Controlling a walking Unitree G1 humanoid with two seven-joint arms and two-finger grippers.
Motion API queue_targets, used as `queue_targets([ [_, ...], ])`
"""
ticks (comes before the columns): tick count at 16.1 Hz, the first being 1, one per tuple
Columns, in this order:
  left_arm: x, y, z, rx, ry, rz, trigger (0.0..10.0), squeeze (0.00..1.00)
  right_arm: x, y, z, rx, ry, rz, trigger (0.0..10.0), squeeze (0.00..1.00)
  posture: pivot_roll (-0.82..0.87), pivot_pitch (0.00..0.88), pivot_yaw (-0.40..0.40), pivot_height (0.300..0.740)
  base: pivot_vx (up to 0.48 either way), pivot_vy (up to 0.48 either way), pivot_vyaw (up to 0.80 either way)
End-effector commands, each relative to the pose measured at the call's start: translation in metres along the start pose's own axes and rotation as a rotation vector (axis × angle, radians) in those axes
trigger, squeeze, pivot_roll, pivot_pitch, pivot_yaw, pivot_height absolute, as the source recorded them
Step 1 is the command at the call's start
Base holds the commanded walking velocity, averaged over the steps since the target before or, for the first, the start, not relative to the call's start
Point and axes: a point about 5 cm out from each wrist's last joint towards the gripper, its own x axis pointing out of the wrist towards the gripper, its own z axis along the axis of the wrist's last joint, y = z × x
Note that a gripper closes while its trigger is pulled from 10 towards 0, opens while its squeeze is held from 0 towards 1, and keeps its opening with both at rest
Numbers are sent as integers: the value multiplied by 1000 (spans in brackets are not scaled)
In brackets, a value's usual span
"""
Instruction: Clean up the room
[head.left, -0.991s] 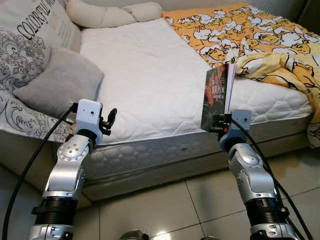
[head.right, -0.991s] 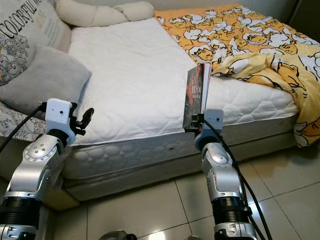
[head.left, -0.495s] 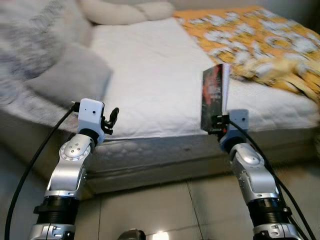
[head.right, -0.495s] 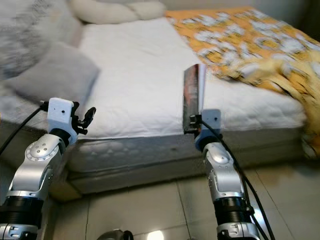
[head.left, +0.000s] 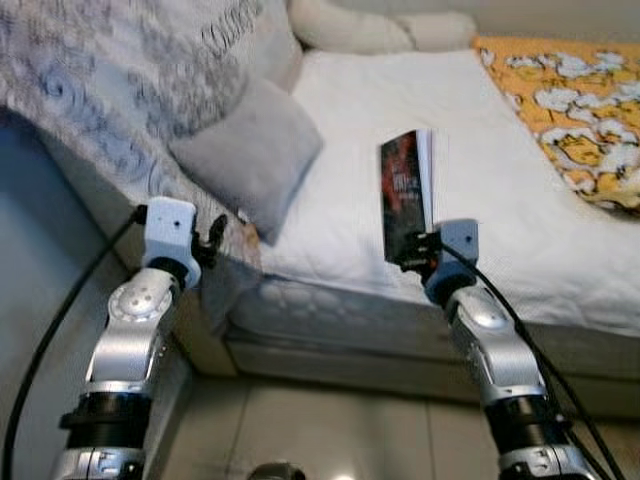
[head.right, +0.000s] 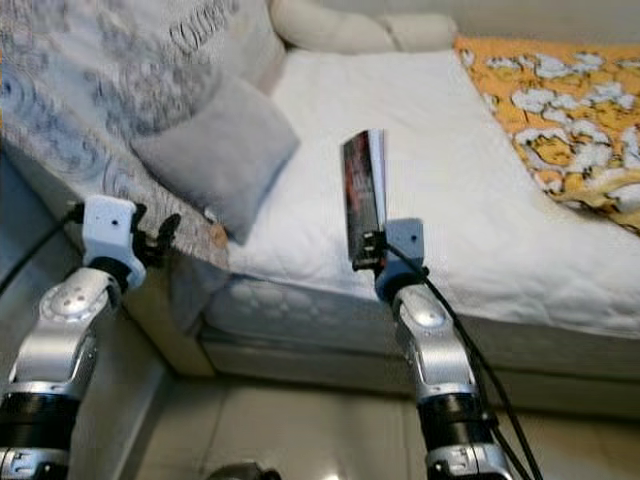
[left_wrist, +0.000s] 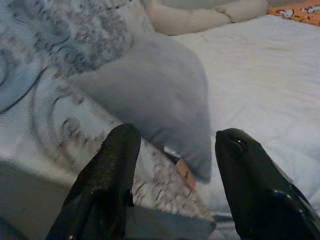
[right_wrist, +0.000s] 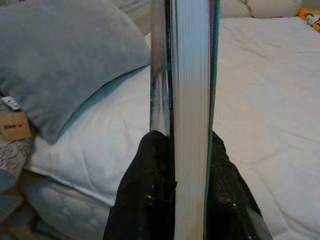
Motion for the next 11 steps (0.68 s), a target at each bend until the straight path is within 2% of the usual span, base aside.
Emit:
queue_targets([
  [1,3,-3,3,2,-6,-11,10000,0,1,-8,9,-3,-38,-31,10000,0,2,0,65,740,266,0,0],
  [11,1,-7,3,-9,-13,-32,10000,0,0,-7,4,-13,-22,-25,10000,0,2,0,66,740,297,0,0],
])
